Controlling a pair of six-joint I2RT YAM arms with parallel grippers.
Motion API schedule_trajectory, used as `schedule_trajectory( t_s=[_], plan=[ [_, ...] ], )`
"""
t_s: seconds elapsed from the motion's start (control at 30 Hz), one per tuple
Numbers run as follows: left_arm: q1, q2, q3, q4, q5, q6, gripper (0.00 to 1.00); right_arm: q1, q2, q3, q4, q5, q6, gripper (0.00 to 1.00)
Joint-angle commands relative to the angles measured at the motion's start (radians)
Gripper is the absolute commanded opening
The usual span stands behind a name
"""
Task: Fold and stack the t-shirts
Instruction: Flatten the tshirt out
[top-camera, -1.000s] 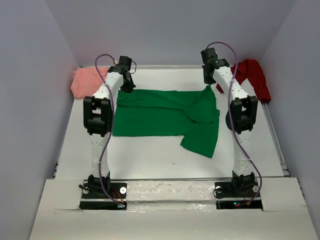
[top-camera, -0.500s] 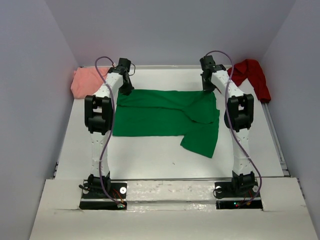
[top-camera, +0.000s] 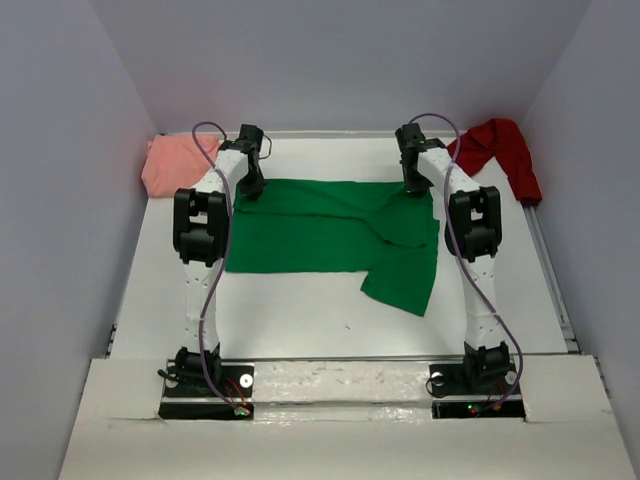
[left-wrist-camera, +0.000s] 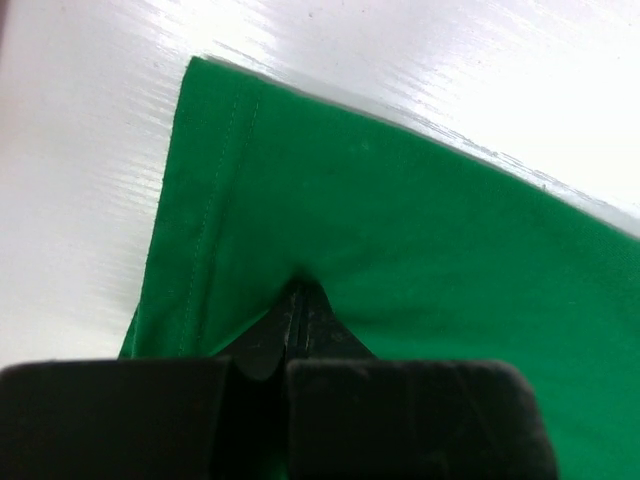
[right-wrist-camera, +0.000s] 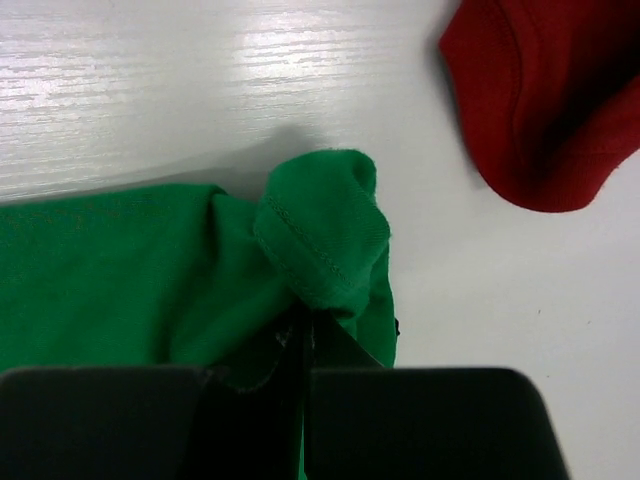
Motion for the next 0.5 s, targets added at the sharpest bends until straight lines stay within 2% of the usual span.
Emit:
schedule_trajectory(
  t_s=[0.0, 0.23, 0.37, 0.47],
  plan=[
    [0.042, 0.020, -0.079, -0.079, -0.019, -0.030, 0.00, -0.001, 0.062, 0.062, 0.000, 0.009, -0.052, 0.00],
    [0.108, -0.043, -0.174, -0.047, -0.028, -0.040, 0.00, -0.039, 0.160, 0.265, -0.040, -0.030, -0.092, 0.00],
    [0.119, -0.053, -0.174, -0.043, -0.045, -0.025, 0.00, -0.039, 0.194, 0.314, -0.046, -0.080, -0.135, 0.00],
    [0.119, -0.040, -0.151, -0.043, -0.048, -0.017, 0.00, -0.039, 0.186, 0.290, -0.028, -0.110, -0.143, 0.00]
  ],
)
